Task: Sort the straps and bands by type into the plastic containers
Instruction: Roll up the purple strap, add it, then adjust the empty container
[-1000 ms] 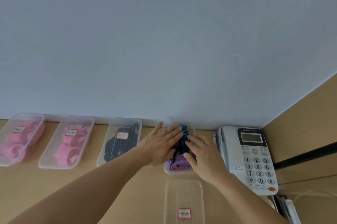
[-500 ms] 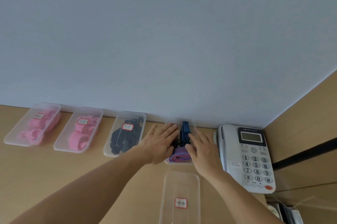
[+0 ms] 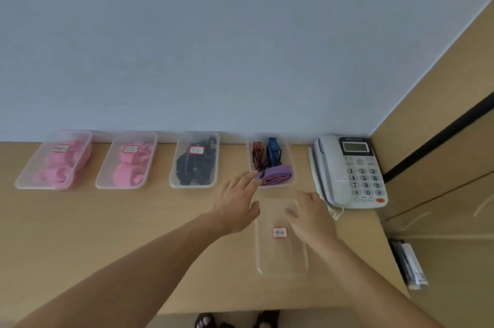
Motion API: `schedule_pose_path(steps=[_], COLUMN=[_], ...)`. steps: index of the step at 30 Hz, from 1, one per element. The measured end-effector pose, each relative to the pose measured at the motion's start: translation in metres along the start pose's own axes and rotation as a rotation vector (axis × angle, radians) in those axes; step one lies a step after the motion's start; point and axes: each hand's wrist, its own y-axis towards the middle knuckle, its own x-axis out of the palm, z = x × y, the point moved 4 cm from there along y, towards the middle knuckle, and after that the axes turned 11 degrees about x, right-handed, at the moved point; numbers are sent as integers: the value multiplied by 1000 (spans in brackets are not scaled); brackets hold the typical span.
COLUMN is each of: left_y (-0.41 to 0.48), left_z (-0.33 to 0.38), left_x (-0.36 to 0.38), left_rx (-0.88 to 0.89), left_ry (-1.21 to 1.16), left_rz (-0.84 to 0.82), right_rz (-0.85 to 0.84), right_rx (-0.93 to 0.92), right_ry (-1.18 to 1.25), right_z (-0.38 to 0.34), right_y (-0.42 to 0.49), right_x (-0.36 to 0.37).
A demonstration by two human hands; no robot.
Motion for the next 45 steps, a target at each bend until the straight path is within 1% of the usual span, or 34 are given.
schedule_pose_path(steps=[4, 7, 9, 12, 15, 19, 24, 28, 31, 36, 38, 41, 43, 45], left_y=[-23, -38, -47, -53, -55, -54, -48, -45, -44, -38, -38, -42, -43, -43], left_z=[-3, 0, 4, 8, 11, 19, 29, 33, 30, 25, 23, 23, 22, 20], left_x=[18, 31, 38, 42, 40, 37, 38, 38, 41, 40, 39, 36, 32, 23], left_rx=[15, 16, 3, -34, -116, -217, -358, -459, -542, -599, -614, -621, -605, -600], left_ry=[-5, -7, -29, -78, -130, -226, -412, -607, -734, -860, -887, -923, -955, -963], left_rz=[-92, -152, -166, -164, -162, -198, -213, -168, -101, -47, -37, -44, -63, -52], right_rz=[4, 3, 13, 23, -16, -46, -40, -8, -17, -115, -133, -107, -131, -157], right_rx=[101, 214, 283, 331, 387, 449, 457, 472, 487, 543, 502, 430, 394, 329], right_ry=[-20, -60, -60, -67, -14, 80, 29, 50, 79, 311, 387, 597, 719, 772], right_z=[5, 11, 14, 16, 16, 17, 19, 17, 16, 22, 23, 23, 18, 9], right_y=[-25, -42, -51, -55, -53, -51, -52, -53, -53, -42, -39, -41, -45, -47], right_x=[13, 24, 30, 35, 37, 36, 34, 41, 46, 51, 51, 44, 33, 18])
